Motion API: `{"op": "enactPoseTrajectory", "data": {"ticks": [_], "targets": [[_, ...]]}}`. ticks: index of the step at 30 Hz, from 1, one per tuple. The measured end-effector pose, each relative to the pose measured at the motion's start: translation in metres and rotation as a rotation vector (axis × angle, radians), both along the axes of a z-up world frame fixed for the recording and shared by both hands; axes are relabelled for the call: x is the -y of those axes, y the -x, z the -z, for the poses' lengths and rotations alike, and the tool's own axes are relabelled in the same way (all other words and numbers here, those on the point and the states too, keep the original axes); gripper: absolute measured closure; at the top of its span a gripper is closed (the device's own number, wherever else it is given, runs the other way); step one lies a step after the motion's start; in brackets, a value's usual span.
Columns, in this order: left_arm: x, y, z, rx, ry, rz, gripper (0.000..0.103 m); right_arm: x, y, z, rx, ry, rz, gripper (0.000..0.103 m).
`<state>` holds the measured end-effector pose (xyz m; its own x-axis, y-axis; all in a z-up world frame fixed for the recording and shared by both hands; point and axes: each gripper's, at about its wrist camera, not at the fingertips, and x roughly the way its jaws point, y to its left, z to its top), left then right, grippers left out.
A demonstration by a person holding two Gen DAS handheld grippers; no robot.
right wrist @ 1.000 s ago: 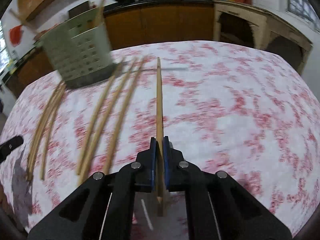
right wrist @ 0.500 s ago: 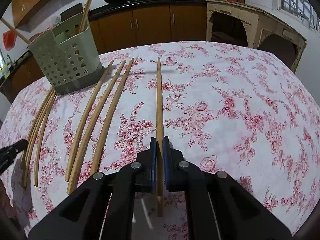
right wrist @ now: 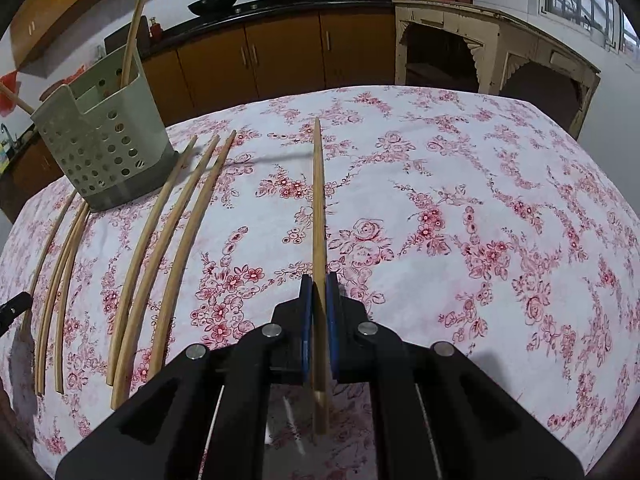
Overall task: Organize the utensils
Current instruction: 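Lift the held chopsticks upright and move both tools toward the holder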
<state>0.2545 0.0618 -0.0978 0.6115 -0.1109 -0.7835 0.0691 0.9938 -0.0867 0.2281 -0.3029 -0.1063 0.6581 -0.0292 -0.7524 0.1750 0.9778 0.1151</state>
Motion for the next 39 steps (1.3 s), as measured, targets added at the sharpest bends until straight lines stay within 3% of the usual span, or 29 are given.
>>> {"op": "enactPoseTrajectory", "data": {"ticks": [10, 39], "targets": [[0.001, 0.002, 0.0, 0.008, -0.004, 0.005, 0.093, 0.0, 0.0, 0.0, 0.001, -0.005, 0.0, 0.095], [0.01, 0.02, -0.001, -0.003, -0.112, 0.018, 0.095, 0.0, 0.018, -0.007, 0.027, -0.004, -0.002, 0.095]]}}
